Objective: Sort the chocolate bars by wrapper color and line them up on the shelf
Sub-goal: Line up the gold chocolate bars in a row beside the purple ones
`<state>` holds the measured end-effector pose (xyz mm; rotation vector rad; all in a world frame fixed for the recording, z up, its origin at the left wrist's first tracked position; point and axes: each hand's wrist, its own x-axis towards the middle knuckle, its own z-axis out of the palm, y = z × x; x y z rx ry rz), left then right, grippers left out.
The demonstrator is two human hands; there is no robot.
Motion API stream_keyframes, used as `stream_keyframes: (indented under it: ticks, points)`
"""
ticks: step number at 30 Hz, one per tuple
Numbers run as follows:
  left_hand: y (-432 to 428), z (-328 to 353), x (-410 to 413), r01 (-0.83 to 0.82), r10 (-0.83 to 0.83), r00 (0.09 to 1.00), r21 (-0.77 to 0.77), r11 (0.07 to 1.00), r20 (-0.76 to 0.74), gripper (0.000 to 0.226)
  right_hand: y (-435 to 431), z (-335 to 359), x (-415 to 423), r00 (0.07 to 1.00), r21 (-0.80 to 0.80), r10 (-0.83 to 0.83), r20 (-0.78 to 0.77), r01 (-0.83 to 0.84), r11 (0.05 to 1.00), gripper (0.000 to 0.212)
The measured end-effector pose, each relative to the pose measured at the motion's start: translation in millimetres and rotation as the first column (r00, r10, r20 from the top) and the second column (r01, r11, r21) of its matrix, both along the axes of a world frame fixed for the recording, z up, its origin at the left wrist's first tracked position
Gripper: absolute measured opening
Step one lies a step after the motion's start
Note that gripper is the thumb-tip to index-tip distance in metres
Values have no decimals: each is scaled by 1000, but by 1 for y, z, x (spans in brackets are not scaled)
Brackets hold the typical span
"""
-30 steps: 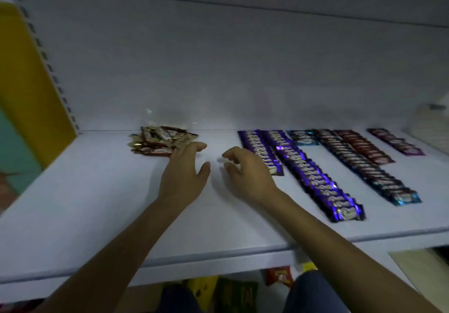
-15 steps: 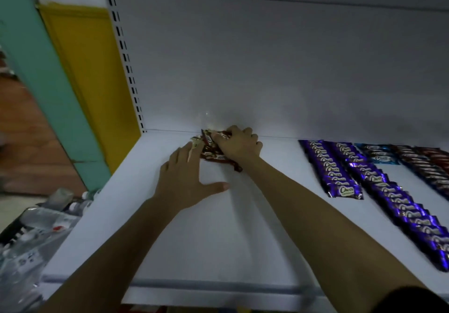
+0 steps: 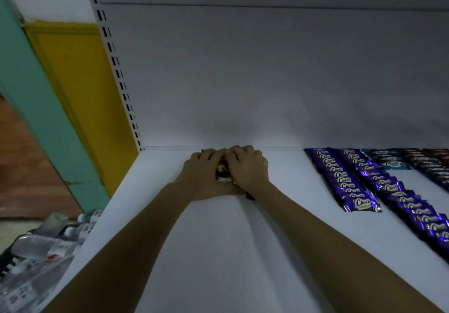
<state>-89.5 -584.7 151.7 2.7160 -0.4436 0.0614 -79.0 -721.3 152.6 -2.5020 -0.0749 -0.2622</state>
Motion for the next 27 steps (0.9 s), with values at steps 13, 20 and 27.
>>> stream_keyframes:
  ticks: [13,20,27]
  points:
    - [-3,-1,-65,-97,96,995,-140,985,-11,88,-8,24,-60,981,809,-61,-186,188,557,27]
    - [-28,5,-78,-12,-4,995,152,988,104,117,-40,21,-92,988,866,39,-148,111,487,33]
    - [-42,5,-49,24,-32,999,255,967,30,87,-46,-1,-97,992,730,-111,56,36,682,34]
